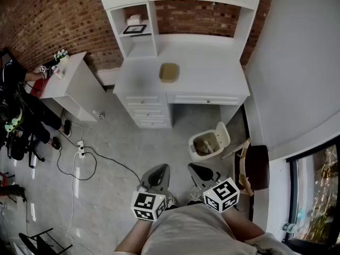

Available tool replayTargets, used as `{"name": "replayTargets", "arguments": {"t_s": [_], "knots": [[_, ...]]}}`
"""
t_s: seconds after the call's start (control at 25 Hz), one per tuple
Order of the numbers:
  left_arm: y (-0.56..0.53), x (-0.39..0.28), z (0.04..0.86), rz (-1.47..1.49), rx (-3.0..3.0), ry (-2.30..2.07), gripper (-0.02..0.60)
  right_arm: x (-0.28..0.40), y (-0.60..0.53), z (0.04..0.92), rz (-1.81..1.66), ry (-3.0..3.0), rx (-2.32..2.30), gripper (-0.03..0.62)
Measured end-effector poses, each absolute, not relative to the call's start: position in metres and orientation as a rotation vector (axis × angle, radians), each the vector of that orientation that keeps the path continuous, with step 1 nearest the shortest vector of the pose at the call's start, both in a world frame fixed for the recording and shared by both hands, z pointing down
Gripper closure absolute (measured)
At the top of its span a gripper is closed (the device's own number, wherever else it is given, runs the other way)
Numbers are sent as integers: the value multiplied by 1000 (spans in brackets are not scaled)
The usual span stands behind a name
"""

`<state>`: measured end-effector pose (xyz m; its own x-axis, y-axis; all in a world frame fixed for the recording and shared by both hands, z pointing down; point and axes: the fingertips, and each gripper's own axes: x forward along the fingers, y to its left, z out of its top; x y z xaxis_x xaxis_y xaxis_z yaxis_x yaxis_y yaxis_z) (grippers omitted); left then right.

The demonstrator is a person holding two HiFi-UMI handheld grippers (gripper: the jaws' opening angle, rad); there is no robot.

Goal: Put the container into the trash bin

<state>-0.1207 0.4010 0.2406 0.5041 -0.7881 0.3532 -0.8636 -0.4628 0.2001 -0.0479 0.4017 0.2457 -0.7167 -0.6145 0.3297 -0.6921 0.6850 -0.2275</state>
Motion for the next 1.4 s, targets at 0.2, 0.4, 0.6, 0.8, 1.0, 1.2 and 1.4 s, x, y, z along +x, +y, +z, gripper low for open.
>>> {"name": "replayTargets", "arguments": {"t_s": [0.2, 0.4, 0.6, 0.8, 1.0, 1.2, 1.4], "knots": [[401, -126, 239, 296, 2407, -1369, 564, -53, 401, 243, 479, -2667, 1058, 568], [401, -135, 237, 287, 2413, -1367, 563, -58, 400, 244, 494, -2657, 1093, 568], [403, -151, 237, 283, 2413, -1362, 563, -72, 400, 239, 550, -2683, 1137, 568], [405, -175, 236, 270, 2422, -1352, 564, -98, 400, 238, 547, -2683, 1153, 566], [404, -197, 241, 264, 2430, -1340, 563, -120, 398, 243, 538, -2679, 1186, 566], [402, -206, 250, 270, 2426, -1319, 564, -128, 398, 250, 551, -2671, 1189, 566], [386, -206, 256, 281, 2424, -1313, 565, -127, 383, 258, 567, -2666, 1194, 566]]}}
